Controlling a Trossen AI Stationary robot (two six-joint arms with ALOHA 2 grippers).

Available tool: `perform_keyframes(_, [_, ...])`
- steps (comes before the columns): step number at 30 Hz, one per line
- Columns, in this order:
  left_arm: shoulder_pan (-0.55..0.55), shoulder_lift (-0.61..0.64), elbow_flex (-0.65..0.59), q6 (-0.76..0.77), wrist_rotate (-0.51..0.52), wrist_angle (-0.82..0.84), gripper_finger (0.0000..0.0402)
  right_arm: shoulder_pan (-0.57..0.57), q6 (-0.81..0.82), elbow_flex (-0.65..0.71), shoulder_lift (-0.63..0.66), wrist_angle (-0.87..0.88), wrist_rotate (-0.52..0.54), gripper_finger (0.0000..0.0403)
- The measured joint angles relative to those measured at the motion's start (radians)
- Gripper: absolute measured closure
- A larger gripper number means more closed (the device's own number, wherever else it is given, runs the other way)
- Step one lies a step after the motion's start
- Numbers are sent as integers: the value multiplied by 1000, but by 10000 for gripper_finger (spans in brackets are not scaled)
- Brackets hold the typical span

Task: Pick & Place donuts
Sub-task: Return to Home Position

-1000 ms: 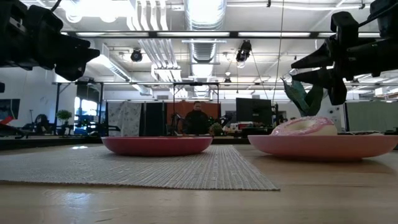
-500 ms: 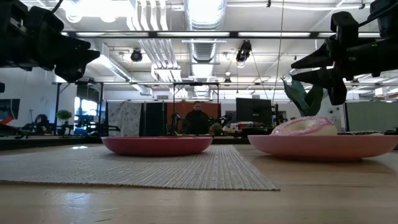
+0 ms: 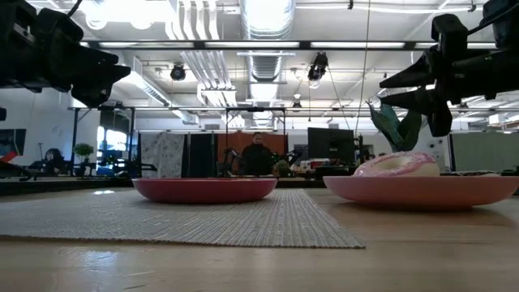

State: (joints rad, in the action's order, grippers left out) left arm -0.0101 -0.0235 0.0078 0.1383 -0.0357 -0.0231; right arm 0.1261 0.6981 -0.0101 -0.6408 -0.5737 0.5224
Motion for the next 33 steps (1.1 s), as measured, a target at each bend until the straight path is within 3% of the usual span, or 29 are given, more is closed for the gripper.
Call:
perform_keyframes(4, [0,0,0,0,0,0,284,22,66,0,46,-4,-5,274])
perform_keyframes(7, [0,0,0,0,0,0,284,22,-43,0,126,8,-80,275])
perform_keyframes(12, [0,0,0,0,0,0,284,-38,-397,0,244,26,-382,271])
perform_keyframes(15, [0,0,0,0,0,0,284,-74,-469,0,298,52,-516,271])
perform_keyframes(24, [-1,0,0,0,0,0,284,-138,-411,0,447,317,-521,280])
perform_keyframes(33, [-1,0,0,0,0,0,284,-140,-562,0,530,398,-528,271])
